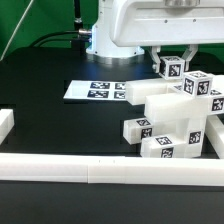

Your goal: Assemble chair

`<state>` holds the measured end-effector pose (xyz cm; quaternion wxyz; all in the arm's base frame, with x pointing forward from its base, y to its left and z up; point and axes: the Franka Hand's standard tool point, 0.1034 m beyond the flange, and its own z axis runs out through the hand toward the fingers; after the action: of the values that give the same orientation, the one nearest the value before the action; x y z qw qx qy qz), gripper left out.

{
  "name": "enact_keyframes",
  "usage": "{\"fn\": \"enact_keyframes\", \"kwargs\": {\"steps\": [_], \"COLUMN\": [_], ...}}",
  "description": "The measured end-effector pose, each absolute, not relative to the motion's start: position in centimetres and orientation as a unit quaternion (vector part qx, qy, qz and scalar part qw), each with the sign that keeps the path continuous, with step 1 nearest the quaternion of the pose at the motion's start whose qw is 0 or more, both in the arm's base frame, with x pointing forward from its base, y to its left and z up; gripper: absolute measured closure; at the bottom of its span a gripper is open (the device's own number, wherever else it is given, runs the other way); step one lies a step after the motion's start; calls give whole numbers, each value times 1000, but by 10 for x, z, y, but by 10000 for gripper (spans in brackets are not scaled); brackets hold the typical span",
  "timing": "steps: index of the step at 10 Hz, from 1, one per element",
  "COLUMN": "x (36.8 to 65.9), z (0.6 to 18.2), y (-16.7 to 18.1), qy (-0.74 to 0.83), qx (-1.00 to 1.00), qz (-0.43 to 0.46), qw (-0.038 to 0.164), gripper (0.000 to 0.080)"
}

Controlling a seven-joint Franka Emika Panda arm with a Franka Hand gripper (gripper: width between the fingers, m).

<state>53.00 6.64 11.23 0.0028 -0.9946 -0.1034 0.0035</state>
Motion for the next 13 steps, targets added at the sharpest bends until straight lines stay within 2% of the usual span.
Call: {"fn": "enact_keyframes", "kwargs": {"steps": [2,8,13], "x": [530,530,529], "z": [112,112,112], "y": [67,70,74], "qy": [-89,104,288], "qx": [-996,-995,-957], "qz": [4,5,10], "qw": [3,9,25], "gripper": [534,532,532]}}
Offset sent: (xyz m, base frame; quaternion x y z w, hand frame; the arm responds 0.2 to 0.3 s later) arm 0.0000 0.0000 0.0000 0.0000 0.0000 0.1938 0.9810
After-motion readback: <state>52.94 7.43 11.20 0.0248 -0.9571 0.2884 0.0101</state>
